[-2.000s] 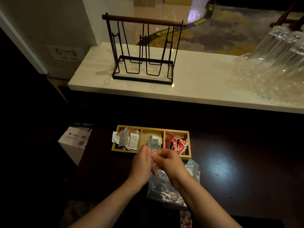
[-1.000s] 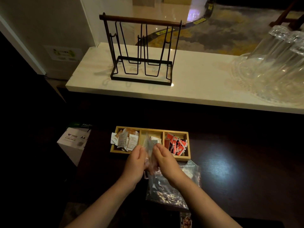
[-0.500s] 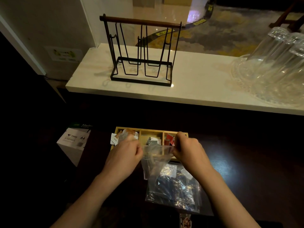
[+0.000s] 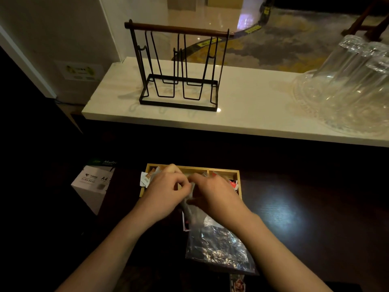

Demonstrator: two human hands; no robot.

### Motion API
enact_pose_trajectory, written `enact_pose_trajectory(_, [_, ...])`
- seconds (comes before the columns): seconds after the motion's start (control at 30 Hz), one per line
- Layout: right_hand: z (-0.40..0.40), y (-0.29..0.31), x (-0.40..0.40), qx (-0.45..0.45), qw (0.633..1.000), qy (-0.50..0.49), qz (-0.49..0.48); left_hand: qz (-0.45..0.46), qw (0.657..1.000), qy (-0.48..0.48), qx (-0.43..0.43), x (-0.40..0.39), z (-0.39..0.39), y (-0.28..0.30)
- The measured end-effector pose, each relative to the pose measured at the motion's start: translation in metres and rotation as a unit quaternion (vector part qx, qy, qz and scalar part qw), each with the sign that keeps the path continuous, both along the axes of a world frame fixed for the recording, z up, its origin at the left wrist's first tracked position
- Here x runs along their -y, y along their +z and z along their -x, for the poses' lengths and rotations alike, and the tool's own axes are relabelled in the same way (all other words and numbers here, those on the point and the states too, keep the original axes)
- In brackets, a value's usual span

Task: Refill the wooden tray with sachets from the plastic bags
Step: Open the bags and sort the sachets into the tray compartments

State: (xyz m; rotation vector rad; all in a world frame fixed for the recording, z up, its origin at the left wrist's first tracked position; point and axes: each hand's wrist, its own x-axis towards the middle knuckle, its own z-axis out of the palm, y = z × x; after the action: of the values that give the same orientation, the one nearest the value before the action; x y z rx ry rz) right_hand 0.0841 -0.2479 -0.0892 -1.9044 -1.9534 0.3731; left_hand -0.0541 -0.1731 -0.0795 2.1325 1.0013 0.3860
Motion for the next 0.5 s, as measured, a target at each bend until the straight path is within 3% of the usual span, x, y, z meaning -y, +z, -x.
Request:
enact_pose_trajectory(0.07, [-0.006, 0.001, -0.008, -0.013, 1.0, 0.003, -0.009, 0.079, 0.996, -0.012, 0.05, -0.004, 0.006, -0.001])
enact_pose_trajectory(0.13, [-0.013, 0.003, -0.015, -0.055, 0.998, 0.013, 0.003, 0.181, 0.974, 0.051, 0.127, -0.009, 0.012, -0.01])
enact_pose_trajectory(0.23, [-0.018, 0.013, -0.021, -0.154, 0.988, 0.024, 0.012, 0.28, 0.934, 0.195, 0.102, -0.014, 0.02, -0.053])
enact_pose_trajectory(0.3, [-0.02, 0.022, -0.023, -0.212, 0.977, 0.029, 0.01, 0.403, 0.881, 0.241, 0.063, -0.005, 0.023, -0.081])
enact_pose_trajectory(0.37, [-0.021, 0.03, -0.025, -0.257, 0.966, 0.022, 0.005, 0.515, 0.817, 0.244, 0.088, 0.005, 0.023, -0.098])
enact_pose_trajectory(0.43, [-0.024, 0.033, -0.026, -0.283, 0.959, 0.011, 0.01, 0.568, 0.77, 0.242, 0.164, 0.01, 0.02, -0.102])
enact_pose_trajectory(0.5, [-0.03, 0.032, -0.027, -0.298, 0.954, 0.003, 0.023, 0.56, 0.753, 0.261, 0.226, 0.008, 0.016, -0.097])
